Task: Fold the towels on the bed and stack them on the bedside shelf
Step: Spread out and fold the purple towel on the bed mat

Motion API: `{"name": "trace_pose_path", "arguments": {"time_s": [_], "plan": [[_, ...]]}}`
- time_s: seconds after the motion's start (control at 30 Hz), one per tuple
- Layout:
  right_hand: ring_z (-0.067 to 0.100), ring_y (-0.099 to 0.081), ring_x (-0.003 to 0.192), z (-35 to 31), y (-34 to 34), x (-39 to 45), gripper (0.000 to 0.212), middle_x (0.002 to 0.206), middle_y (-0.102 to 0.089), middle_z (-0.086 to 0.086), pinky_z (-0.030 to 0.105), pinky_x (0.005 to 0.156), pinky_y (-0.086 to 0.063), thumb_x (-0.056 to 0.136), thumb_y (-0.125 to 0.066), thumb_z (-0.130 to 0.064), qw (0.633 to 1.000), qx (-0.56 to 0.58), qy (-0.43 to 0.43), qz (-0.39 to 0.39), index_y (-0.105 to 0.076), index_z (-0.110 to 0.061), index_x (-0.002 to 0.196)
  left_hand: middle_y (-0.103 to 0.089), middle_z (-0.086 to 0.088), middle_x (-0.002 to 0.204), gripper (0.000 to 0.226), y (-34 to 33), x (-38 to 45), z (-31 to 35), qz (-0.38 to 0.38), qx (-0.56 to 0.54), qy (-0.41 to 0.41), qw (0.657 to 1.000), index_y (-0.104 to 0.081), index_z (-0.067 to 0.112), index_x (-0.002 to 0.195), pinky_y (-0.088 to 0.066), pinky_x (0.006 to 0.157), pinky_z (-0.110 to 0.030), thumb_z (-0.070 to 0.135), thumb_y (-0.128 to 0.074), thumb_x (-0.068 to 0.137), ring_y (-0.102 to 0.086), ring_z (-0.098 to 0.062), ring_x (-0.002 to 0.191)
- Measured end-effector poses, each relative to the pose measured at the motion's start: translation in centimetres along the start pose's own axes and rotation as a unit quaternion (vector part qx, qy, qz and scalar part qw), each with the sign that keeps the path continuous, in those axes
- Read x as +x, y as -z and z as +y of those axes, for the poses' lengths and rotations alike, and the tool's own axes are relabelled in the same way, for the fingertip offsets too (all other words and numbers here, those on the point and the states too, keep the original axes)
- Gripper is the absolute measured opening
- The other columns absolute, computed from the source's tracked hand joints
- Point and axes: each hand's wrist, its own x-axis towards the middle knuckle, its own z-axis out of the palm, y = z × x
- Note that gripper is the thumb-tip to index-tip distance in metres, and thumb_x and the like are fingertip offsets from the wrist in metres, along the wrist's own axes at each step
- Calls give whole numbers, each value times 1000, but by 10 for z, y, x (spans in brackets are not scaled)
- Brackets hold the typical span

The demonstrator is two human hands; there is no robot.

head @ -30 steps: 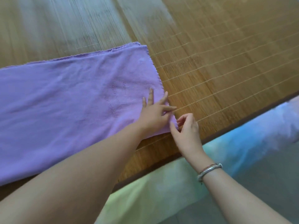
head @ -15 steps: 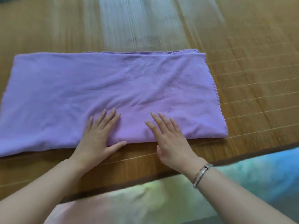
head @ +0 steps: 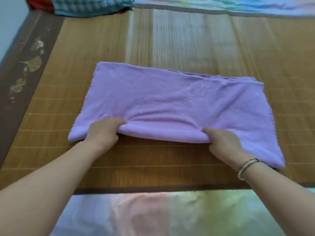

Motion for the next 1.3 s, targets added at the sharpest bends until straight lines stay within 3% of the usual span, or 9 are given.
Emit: {"name": "trace_pose_path", "arguments": {"time_s": [0.13,0.27,0.33,0.43,0.57,0.73,0.93,1.13,1.3], "plan": [[22,-58,89,5,26,-8,19,90,-65,0,28,65,-41,74,-49,-9,971,111,27,-208,-56,-22,85,-62,2,80,21,33,-9,-3,-131,47,-3,990,-62,23,87,-42,59,-26,9,-48,79,-60,-21,80],[15,-49,69,2,38,-4,9,72,-55,-3,27,62,-39,62,-48,-21,917,148,-11,-369,-53,-20,68,-63,-4,83,10,35,-7,-17,-277,67,-1,959,-55,16,74,-43,64,-27,13,-45,77,-57,-22,79],[18,-51,71,1,39,4,4,71,-54,-3,30,65,-40,65,-48,-21,937,137,-27,-320,-49,-18,66,-62,-2,79,10,39,4,-23,-243,73,8,967,-57,15,74,-45,65,-28,15,-47,75,-59,-22,81],[28,-59,83,4,41,23,8,77,-60,3,35,62,-41,79,-49,-11,986,138,-49,-76,-48,-14,71,-60,-1,79,8,54,30,-24,-92,37,37,994,-55,16,73,-38,63,-27,16,-51,79,-58,-25,85],[37,-57,90,5,38,51,13,93,-60,13,34,60,-32,80,-49,-5,980,110,-92,134,-42,-13,88,-62,-15,107,18,59,63,-15,149,89,34,984,-61,14,97,-35,78,-37,12,-58,79,-53,-37,102],[35,-54,103,25,1,49,31,108,-57,14,39,71,-38,80,-53,-13,989,41,-134,56,-41,-8,108,-39,-8,146,51,16,73,18,154,22,40,987,-42,12,138,-22,111,-48,10,-48,87,-30,-33,134],[32,-51,107,53,-4,4,68,116,-51,8,41,80,-41,62,-63,-18,980,111,-164,33,-36,-14,125,-7,1,161,54,-24,40,123,77,-49,-64,994,-22,25,149,-10,117,-51,36,-35,98,-4,-28,147],[28,-56,82,101,2,-43,29,91,-55,-1,34,62,-42,70,-54,-13,963,155,-221,-6,-41,-21,95,23,1,158,82,-54,29,211,16,-25,-30,999,6,19,152,2,114,-56,67,-19,91,19,-28,146],[30,-59,74,162,8,-39,9,77,-63,2,32,57,-41,75,-54,-21,921,248,-286,90,-52,-19,83,23,-1,158,94,-64,34,222,26,11,12,1000,11,20,152,3,113,-59,78,-16,82,20,-33,144]]}}
